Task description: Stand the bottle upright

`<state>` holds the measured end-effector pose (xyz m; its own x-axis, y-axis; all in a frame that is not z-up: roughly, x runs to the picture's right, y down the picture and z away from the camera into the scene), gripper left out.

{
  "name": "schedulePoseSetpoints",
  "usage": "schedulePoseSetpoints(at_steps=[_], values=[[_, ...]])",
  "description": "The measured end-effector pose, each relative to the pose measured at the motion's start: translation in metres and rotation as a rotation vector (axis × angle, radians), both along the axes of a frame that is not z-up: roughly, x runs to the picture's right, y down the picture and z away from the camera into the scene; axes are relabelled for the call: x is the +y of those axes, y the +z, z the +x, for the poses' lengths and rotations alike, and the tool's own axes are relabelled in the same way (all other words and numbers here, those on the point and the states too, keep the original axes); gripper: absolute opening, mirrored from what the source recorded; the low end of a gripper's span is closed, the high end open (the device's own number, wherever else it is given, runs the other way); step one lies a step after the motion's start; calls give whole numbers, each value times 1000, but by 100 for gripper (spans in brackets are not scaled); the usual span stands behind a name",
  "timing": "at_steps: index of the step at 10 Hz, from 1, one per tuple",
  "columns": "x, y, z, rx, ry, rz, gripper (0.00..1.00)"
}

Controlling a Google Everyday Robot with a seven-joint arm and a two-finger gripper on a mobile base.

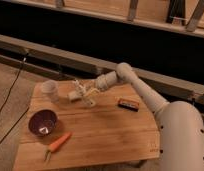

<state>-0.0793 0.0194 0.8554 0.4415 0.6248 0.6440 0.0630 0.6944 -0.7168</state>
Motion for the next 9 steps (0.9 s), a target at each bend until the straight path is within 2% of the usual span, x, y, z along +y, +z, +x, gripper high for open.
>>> schedulePoseSetpoints(at_steps=[3,9], values=[[-3,9,2,-34,7,-19,0],[-3,24,21,-71,45,-32,0]])
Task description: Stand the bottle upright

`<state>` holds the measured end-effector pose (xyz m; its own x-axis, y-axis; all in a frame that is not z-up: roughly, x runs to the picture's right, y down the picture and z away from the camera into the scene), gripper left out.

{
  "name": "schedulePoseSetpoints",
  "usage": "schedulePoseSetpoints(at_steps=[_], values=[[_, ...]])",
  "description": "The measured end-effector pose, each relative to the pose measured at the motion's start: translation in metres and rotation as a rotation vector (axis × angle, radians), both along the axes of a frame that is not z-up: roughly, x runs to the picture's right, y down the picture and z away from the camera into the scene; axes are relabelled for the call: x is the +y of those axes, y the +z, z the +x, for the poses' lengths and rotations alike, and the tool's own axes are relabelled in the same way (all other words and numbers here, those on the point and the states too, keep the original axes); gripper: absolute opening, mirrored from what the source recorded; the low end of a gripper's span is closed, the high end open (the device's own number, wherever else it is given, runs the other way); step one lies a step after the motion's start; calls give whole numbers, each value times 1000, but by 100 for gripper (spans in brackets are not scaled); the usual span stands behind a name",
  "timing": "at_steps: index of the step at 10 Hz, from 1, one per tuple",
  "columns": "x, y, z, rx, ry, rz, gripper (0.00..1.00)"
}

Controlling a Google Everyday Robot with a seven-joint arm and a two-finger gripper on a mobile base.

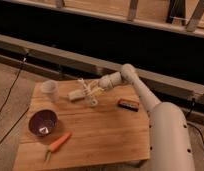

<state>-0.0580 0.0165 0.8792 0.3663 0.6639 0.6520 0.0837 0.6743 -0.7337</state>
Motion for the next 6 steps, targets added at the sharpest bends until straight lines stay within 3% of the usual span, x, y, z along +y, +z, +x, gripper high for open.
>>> schedulePoseSetpoints(at_steps=[6], values=[[-2,-2,3,-53,9,0,0]])
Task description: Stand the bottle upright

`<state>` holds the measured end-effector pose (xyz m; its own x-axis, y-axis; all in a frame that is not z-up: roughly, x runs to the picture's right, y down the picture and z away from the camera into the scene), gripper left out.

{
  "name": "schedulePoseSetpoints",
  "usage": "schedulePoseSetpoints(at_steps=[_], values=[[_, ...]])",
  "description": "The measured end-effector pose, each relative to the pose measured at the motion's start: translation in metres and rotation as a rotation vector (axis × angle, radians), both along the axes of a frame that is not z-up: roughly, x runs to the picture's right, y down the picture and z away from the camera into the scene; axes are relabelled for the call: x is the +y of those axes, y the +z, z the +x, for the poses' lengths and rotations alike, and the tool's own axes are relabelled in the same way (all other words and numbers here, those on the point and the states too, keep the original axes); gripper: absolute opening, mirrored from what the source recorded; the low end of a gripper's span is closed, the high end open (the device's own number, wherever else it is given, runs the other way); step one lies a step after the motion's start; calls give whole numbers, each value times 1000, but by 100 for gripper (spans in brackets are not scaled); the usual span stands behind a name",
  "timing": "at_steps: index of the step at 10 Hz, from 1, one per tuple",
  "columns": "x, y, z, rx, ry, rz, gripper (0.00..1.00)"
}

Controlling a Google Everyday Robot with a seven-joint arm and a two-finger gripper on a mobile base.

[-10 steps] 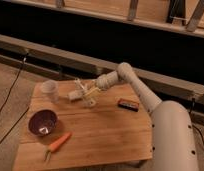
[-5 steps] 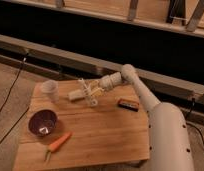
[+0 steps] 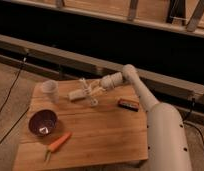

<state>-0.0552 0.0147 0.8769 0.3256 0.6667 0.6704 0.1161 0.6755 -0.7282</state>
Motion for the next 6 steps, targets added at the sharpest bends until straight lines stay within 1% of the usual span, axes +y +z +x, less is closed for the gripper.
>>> schedulePoseSetpoints(at_steps=[3,6], values=[[1,0,-6,-47,28,-6,0],[5,2,-6,-75,50,2,0]])
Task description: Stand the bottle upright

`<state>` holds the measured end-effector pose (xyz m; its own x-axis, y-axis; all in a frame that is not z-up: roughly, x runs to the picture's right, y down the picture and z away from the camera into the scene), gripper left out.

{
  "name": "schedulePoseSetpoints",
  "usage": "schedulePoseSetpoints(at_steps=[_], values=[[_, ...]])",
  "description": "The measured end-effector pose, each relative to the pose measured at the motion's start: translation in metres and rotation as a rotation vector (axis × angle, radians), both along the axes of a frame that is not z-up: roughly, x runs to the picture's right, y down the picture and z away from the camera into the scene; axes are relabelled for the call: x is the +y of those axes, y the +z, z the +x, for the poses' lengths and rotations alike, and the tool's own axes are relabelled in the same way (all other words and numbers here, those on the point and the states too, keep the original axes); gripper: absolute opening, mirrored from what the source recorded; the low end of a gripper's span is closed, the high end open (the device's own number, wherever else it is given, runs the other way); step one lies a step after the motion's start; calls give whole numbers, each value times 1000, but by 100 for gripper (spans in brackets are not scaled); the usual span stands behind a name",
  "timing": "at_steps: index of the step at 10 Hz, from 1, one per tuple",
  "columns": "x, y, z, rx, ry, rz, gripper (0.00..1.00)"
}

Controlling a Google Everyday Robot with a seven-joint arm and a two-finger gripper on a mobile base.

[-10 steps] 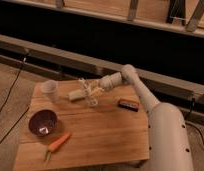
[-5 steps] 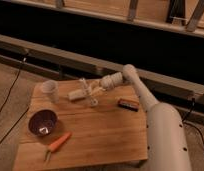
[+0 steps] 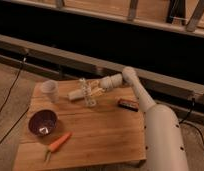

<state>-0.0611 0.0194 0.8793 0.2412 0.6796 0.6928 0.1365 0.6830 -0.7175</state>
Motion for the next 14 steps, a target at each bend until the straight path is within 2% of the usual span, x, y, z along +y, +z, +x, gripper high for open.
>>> schedulePoseSetpoints(at_steps=[5,9,10,14], values=[[4,1,4,-36,54,41,0],[12,-4,7,-75,54,42,0],[13,-4,8,-82,53,39,3],[14,0,11,-82,49,15,44]])
